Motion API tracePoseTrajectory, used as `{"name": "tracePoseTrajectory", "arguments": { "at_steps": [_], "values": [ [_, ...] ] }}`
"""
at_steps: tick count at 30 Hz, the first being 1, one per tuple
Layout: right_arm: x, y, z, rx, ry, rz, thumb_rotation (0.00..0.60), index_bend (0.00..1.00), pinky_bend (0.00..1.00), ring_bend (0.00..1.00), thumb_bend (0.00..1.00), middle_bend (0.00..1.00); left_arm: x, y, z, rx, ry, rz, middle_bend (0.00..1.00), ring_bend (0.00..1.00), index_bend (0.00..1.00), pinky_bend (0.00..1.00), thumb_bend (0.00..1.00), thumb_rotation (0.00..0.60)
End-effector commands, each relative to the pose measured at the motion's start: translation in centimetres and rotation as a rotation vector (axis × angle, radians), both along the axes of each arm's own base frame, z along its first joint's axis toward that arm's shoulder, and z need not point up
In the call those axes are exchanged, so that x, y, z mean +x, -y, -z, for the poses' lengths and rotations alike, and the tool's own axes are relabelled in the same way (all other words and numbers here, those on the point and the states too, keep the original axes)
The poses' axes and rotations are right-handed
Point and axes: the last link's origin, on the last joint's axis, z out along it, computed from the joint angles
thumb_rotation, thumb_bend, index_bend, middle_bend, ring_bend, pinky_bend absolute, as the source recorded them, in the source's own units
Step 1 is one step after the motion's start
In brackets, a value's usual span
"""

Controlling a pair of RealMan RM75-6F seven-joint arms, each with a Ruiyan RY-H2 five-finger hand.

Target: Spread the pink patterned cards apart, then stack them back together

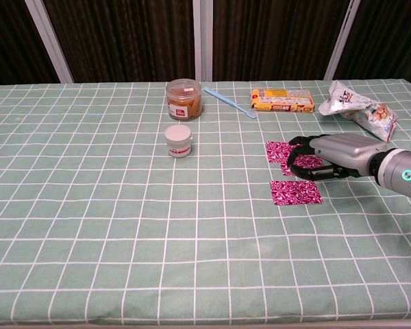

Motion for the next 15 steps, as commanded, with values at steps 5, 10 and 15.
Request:
{"name": "tracePoseTrajectory", "arguments": {
  "at_steps": [5,10,15],
  "values": [
    [-2.4,-1.2,-1.7,-0.011,-0.039,0.025,0.048,0.25,0.00,0.00,0.39,0.00,0.0,-0.2,0.2,-0.004,0.005,0.006,0.22,0.18,0.22,0.19,0.09,0.600],
    [-3.5,-1.9,-3.6,-0.037,-0.055,0.026,0.049,0.25,0.00,0.00,0.39,0.00,-0.1,-0.2,0.3,-0.004,0.006,0.006,0.22,0.18,0.22,0.19,0.09,0.600],
    [-2.7,-1.7,-4.2,-0.049,-0.026,0.014,0.042,0.25,0.00,0.00,0.40,0.00,0.0,-0.3,0.4,-0.005,0.006,0.010,0.22,0.18,0.22,0.19,0.09,0.600]
  ]
}}
